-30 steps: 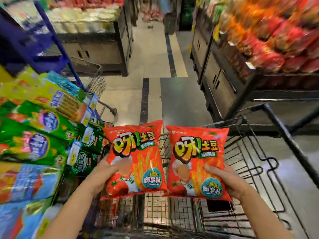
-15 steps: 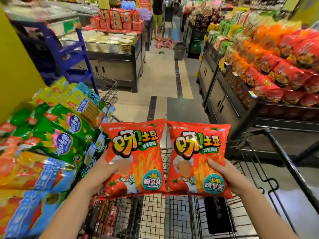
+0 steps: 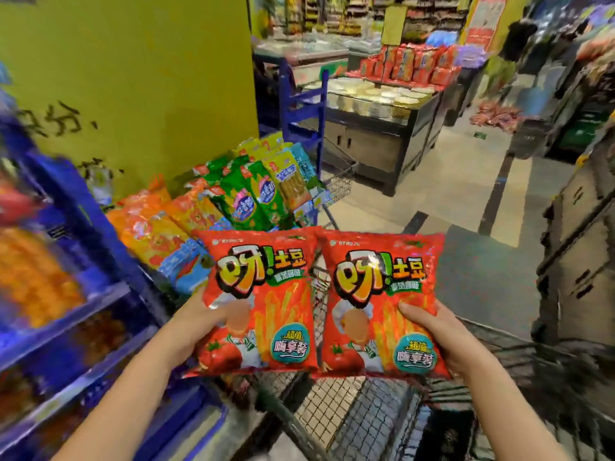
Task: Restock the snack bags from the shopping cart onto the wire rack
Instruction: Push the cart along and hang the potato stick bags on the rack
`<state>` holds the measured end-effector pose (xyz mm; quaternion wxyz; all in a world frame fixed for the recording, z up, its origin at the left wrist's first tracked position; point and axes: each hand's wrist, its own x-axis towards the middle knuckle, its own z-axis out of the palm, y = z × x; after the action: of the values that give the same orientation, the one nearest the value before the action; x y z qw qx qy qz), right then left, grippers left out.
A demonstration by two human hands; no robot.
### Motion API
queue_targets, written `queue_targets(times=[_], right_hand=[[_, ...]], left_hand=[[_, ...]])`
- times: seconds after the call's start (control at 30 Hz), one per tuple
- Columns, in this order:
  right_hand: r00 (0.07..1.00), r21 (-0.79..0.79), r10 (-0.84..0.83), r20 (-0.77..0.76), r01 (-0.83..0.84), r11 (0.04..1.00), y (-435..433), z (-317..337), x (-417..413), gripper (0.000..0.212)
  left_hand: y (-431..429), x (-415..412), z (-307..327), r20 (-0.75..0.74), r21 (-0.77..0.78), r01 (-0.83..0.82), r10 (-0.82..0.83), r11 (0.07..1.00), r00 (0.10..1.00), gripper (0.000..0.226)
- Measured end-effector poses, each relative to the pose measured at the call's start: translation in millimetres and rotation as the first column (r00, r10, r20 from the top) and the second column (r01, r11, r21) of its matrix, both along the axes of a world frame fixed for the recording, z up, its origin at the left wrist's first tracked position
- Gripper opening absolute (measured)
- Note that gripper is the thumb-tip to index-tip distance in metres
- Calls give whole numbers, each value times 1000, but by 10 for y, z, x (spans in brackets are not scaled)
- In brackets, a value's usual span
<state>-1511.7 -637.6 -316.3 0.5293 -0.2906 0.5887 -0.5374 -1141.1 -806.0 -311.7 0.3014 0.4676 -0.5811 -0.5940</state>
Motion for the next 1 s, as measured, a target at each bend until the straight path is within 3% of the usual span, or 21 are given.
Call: queue_targets(times=[0.2,0.3,0.4,0.5,0.57,0.7,0.77,0.9,1.0], right_hand=[[955,-41,294,-37,-295,955,-294,65,674,106],[887,-47,461,-31,-462,885,-442,93,1202,95],[814,-57,580,-4,-580,813,-515,135,1823,101],[732,-68,681,-13,-680,730,-514,178,2505,106],[675,-71,738,-9,-737,672,-449,208,2991,101],[546,-72,838,23,-835,546,-84,300,4040,47],[472,-80,881,34,-877,473,188,318,4585,39],[310,-73,950,25,-947,312,791,277,5697,43],[189,-67,982,6,-980,189,1293,256,6472,65]], left_hand=[[871,1007,21,-74,-34,-224,221,974,972,83],[1374,1549,48,-98,-25,-405,400,914,911,83],[1967,2078,134,-129,-15,-514,508,858,851,86],[2563,2565,206,-158,-25,-656,645,755,748,105],[2987,2899,242,-188,-3,-716,703,698,686,99],[3932,3680,159,-201,21,-821,807,571,556,83],[4480,4028,101,-222,51,-861,846,507,485,82],[5637,4633,24,-229,124,-935,927,332,299,90],[6462,5021,25,-239,125,-961,948,245,211,93]])
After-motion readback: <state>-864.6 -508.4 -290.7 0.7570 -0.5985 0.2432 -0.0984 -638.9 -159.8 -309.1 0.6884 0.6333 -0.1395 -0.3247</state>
